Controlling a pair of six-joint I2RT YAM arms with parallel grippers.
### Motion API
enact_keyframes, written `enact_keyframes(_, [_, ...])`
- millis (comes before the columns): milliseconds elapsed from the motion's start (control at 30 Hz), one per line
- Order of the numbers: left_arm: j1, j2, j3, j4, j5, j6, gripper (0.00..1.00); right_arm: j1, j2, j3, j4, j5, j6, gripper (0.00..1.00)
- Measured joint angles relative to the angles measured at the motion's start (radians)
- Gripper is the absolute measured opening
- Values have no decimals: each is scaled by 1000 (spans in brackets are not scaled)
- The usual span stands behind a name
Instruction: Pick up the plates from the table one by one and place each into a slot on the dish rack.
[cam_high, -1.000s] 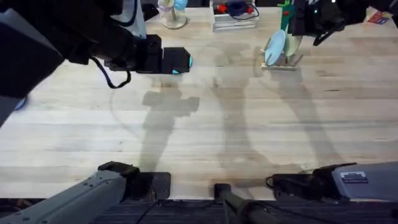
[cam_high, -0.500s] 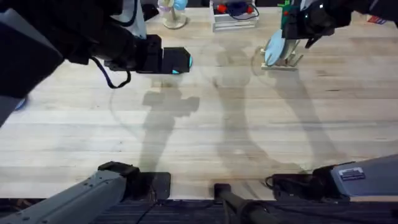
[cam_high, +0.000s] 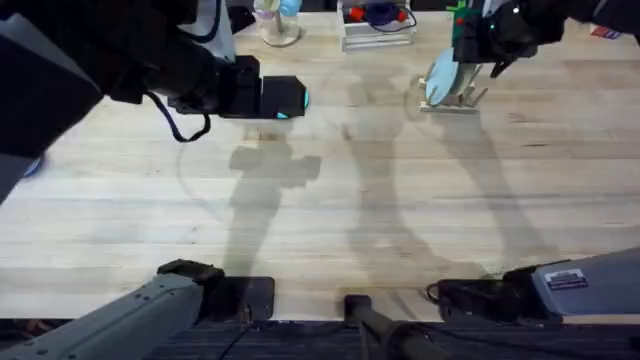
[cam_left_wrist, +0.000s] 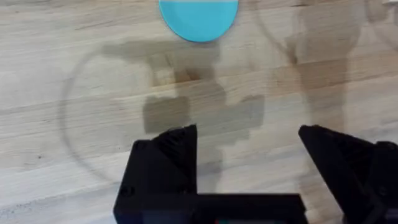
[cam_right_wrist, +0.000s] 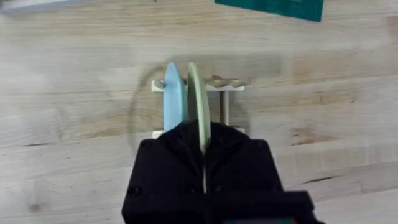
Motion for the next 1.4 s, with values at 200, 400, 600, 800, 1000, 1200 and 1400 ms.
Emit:
enact_keyframes(200, [0,0,0,0,0,0,994,0,0,0,0,0,0,28])
enact_keyframes(400, [0,0,0,0,0,0,993,0,0,0,0,0,0,28])
enact_keyframes(600, [0,0,0,0,0,0,993,0,17,4,6,1,0,28])
enact_keyframes(800, [0,0,0,0,0,0,993,-1,22,9,7,1,0,28])
enact_keyframes(1000, [0,0,0,0,0,0,993,-1,23,9,8,0,0,28])
enact_keyframes(1200, [0,0,0,0,0,0,993,-1,23,9,8,0,1,43])
enact_keyframes(1400, [0,0,0,0,0,0,993,-1,23,9,10,1,1,88])
